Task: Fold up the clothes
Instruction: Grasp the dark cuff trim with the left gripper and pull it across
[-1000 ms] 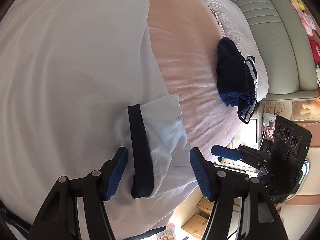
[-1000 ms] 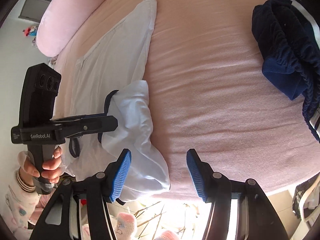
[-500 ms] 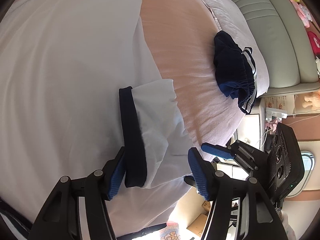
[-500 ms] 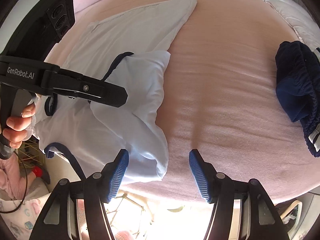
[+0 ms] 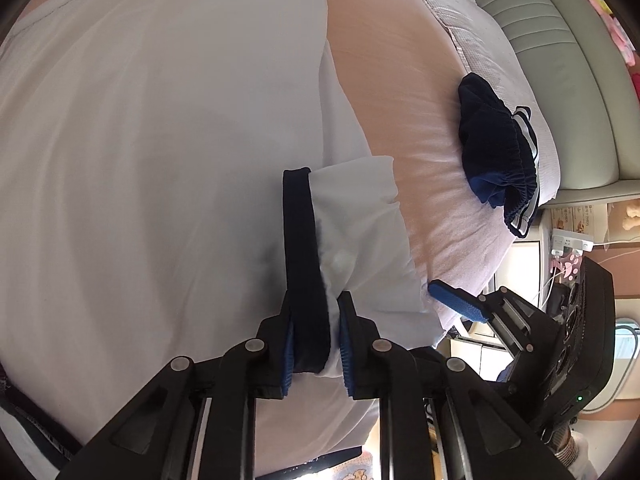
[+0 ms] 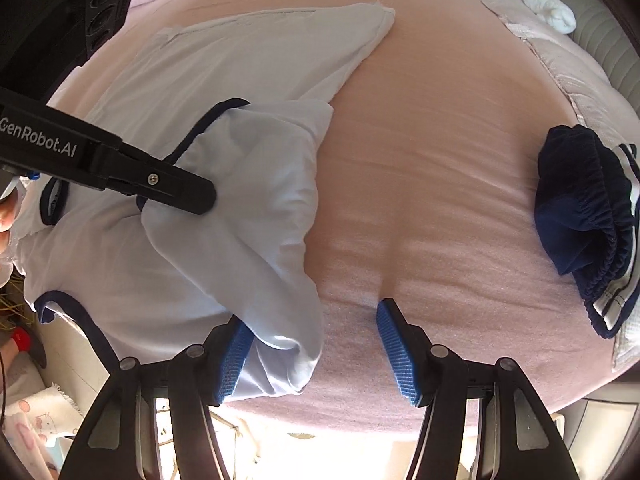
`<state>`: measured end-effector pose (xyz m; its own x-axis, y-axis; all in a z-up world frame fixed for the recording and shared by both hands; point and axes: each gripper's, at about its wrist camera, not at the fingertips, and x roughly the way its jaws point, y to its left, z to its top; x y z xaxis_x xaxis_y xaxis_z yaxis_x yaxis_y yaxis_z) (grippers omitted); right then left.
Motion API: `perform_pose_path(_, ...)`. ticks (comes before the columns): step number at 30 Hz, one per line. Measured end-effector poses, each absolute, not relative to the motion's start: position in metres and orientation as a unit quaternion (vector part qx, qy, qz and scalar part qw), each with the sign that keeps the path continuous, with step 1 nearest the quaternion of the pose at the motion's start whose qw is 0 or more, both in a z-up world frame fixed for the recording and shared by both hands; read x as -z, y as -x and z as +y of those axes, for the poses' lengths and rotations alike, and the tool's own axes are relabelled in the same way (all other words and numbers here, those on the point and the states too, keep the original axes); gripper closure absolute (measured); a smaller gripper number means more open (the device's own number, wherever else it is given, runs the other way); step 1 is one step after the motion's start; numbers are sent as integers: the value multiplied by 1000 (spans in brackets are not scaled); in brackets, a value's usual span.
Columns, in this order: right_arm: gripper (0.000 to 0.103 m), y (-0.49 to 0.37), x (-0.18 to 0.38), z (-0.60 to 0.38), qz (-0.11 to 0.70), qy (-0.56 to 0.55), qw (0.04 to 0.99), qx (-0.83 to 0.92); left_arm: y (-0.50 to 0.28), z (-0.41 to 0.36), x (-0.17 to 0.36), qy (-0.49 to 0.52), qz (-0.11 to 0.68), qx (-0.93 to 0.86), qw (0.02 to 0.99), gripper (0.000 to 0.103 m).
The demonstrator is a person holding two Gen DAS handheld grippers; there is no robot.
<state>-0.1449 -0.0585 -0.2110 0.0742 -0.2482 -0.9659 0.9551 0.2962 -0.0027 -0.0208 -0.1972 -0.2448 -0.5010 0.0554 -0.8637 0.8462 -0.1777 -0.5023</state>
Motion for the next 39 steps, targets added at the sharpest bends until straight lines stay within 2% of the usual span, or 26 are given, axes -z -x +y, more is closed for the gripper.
perform_pose_path(2, 63, 152, 210, -58, 485, -396, 609, 487, 19, -195, 244, -403, 562, 654, 306, 87)
perform_pose_path(4, 68, 161, 208, -58, 465, -427, 599, 493, 16, -194, 244, -408, 558, 653, 310, 87)
perform_pose_path(15, 69, 176, 213, -57, 488, -440, 583, 477, 8, -179, 246, -435, 533, 654, 314, 87)
perform_pose_path(20, 69, 182, 211, -55, 494, -435, 590, 466, -1, -173, 252, -428, 546, 654, 301, 87)
perform_pose_path(27, 65, 190, 208, -52, 507, -420, 608, 443, -4, -174, 251, -428, 554, 652, 290, 86)
perform_pose_path(31, 61, 195, 207, -49, 513, -411, 621, 427, 5, -170, 245, -460, 518, 655, 303, 85)
perform_pose_path(37, 51, 196, 206, -46, 537, -393, 626, 406, 37, -135, 240, -522, 361, 683, 361, 80)
perform_pose_path(39, 48, 196, 206, -45, 545, -388, 625, 402, 41, -125, 240, -516, 340, 682, 391, 80)
